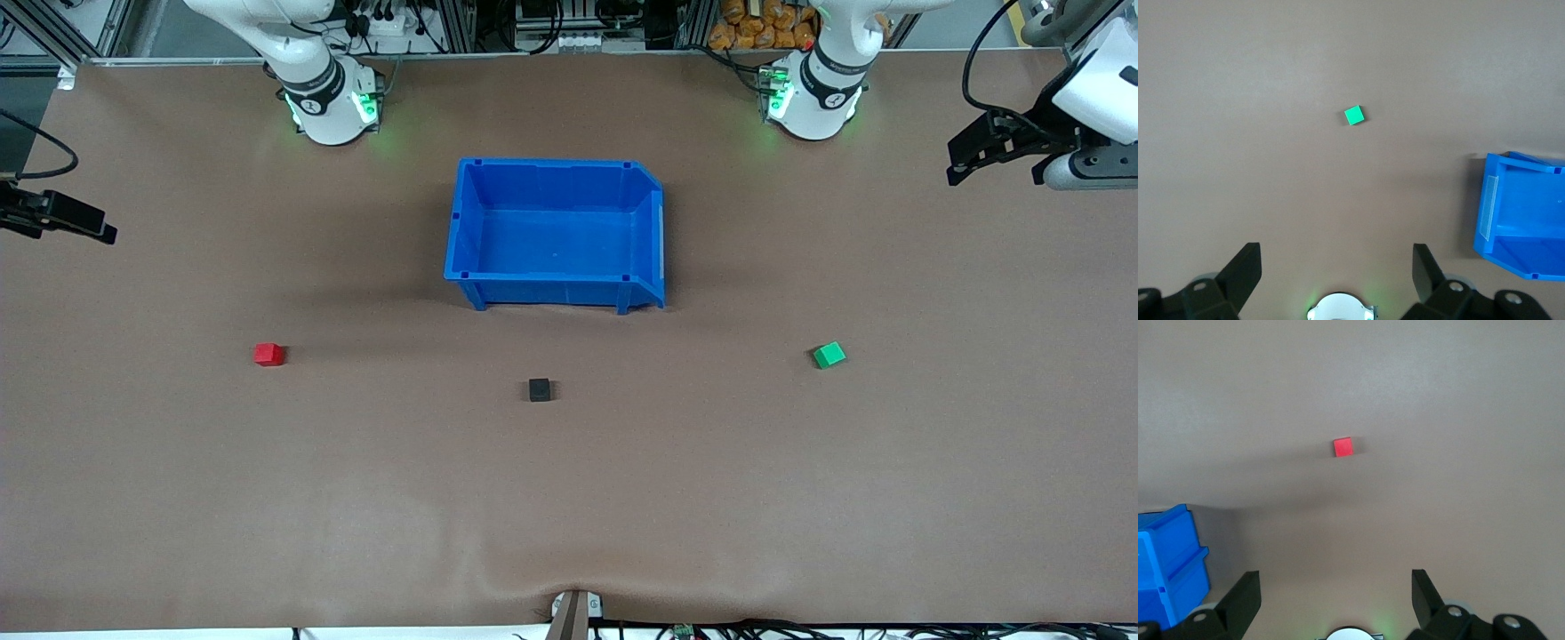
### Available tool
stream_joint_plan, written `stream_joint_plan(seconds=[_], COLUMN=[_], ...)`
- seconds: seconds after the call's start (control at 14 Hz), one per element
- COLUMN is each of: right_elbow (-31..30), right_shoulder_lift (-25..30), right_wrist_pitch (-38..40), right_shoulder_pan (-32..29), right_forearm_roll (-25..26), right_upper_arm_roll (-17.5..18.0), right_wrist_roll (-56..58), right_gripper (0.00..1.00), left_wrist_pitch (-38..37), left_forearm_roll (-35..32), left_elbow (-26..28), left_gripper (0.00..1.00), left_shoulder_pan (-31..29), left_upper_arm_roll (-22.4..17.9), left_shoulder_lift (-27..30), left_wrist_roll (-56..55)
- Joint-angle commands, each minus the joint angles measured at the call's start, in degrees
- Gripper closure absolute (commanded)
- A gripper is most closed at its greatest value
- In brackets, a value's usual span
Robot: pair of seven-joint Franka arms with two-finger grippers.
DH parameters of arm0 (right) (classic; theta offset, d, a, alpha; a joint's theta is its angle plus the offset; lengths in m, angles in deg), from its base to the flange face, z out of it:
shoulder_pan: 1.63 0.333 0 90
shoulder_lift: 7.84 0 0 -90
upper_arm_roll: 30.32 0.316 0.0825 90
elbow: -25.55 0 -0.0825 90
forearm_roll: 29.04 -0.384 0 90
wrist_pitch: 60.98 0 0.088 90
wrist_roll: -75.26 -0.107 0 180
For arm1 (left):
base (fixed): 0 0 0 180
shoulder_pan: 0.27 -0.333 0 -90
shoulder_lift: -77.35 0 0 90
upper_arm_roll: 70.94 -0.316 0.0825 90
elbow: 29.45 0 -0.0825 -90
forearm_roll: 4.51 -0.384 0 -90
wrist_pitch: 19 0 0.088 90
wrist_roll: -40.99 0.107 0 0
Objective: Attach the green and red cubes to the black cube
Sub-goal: 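Move the right gripper toward the red cube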
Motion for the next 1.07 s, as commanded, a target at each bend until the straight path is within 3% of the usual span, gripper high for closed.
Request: stream_joint_plan(seconds=[0.0,0.57,1.0], right_elbow=[-0.65,-1.01,-5.21], right_shoulder_lift=[0.35,-0.17,-0.88], right_wrist_pitch=[-0.47,-1.26,-7.49], right_shoulder_pan=[-1.09,-1.44,-2.58], right_forearm_roll=[-0.35,-0.35,-0.35], right_upper_arm_roll=[0.9,0.9,0.81], right_wrist_roll=[-0.46,-0.37,-0.37], right_gripper=[0.0,0.0,0.0], left_wrist_pitch=[-0.87,-2.27,-2.28], left_forearm_roll=[-0.44,0.44,-0.35], left_elbow=[-1.85,-1.85,-1.94], left_gripper=[0.0,0.0,0.0], left_shoulder_pan=[0.04,-0.13,-0.04], left_upper_arm_roll=[0.22,0.22,1.36], left_shoulder_lift=[-0.58,-0.85,-1.2], left_wrist_roll=[-0.02,-2.54,-4.67])
